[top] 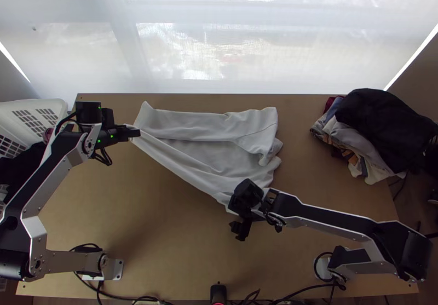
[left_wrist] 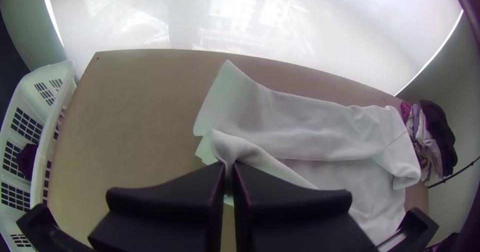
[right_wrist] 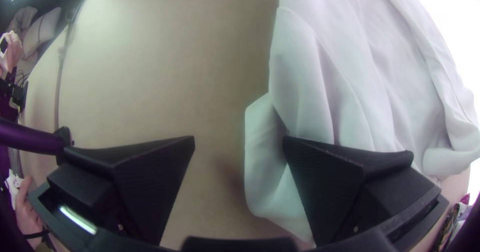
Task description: Fold the t-shirt
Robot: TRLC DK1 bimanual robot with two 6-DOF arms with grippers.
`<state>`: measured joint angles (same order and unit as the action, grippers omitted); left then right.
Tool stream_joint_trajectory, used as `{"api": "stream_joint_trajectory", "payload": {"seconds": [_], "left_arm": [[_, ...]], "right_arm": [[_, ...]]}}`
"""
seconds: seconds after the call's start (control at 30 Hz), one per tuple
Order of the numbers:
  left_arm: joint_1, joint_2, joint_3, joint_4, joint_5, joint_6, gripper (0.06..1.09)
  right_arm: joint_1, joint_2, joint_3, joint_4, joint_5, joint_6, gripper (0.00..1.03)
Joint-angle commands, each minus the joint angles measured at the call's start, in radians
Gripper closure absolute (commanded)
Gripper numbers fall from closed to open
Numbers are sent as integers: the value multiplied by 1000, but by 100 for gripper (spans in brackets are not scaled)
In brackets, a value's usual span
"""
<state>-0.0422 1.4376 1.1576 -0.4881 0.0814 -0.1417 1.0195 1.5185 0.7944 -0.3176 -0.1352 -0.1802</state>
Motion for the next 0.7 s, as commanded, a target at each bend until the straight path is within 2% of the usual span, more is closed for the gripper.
{"api": "stream_joint_trajectory", "payload": {"seconds": [0.0, 0.1, 0.4, 0.53, 0.67], "left_arm": [[-2, -3, -1, -12, 0, -1, 105], [-1, -9, -4, -15, 0, 1, 105], [2, -14, -2, -18, 0, 7, 105], [5, -17, -7, -18, 0, 7, 105], [10, -32, -18, -20, 0, 7, 105]], "right_arm": [[-36, 40, -3, 29, 0, -10, 30], [-59, 55, 6, 68, -15, -13, 48], [-78, 51, 17, 52, -46, -22, 100], [-93, 0, 12, 38, -46, -21, 100], [-96, -66, 43, -37, -47, -18, 100]]}}
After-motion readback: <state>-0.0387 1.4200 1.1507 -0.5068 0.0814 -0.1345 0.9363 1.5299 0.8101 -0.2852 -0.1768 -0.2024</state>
